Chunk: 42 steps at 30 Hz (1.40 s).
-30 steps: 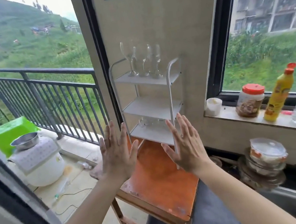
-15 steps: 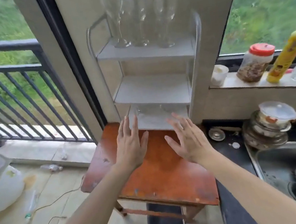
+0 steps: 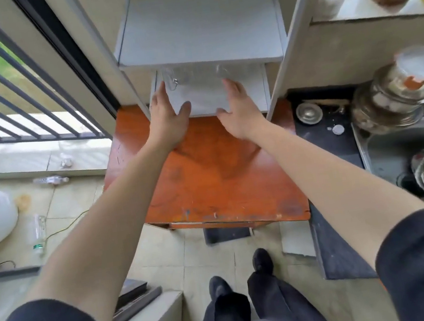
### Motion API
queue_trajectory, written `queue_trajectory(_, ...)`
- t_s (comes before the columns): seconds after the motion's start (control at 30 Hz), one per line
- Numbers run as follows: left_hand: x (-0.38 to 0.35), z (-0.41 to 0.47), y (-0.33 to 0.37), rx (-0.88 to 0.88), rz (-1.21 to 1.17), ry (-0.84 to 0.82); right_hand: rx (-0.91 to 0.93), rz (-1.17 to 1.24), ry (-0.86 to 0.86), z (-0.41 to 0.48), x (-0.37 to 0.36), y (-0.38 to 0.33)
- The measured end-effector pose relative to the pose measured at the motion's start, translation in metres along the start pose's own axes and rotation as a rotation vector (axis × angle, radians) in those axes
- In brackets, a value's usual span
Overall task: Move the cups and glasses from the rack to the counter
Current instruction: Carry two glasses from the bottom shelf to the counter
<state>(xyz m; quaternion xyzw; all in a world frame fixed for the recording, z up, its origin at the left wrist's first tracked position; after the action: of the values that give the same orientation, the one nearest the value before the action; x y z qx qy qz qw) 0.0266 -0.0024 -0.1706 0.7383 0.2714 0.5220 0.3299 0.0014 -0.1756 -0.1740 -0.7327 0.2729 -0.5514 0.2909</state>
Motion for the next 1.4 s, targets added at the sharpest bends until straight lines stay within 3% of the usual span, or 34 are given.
queue_trajectory(0.27,0.008,0.034,0.003,0.048,-0.353,0.010,-0.054,0.219,0.069,0.033,0.010,0.002)
queue_trajectory(0.47,0.002,0.031,0.009,0.014,-0.341,-0.041,-0.081,0.392,0.040,0.037,0.010,-0.008)
queue_trajectory(0.67,-0.001,0.030,0.028,0.018,-0.528,-0.046,-0.105,0.502,0.038,0.028,0.019,-0.007)
queue_trajectory(0.97,-0.003,0.011,0.039,0.108,-0.608,-0.073,-0.118,0.631,0.165,-0.006,0.019,0.006)
queue_trajectory(1.2,-0.018,-0.041,0.028,0.179,-0.635,-0.107,-0.147,0.715,0.155,-0.047,0.000,-0.003)
queue_trajectory(1.4,-0.040,-0.099,0.010,0.229,-0.674,-0.031,-0.180,0.865,0.206,-0.099,-0.034,-0.002)
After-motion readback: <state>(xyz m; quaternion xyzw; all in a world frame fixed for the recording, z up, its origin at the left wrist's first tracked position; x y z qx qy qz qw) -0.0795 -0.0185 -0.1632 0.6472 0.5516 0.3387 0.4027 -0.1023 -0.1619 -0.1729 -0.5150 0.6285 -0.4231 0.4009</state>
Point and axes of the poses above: each hand's wrist, its own z-axis towards the middle knuckle, its own x-axis out of the back of the hand, y = z × x, the point moved 3 cm from there along z, towards the middle knuckle, and after that the axes turned 11 degrees about -y, right-handed, at the moved point
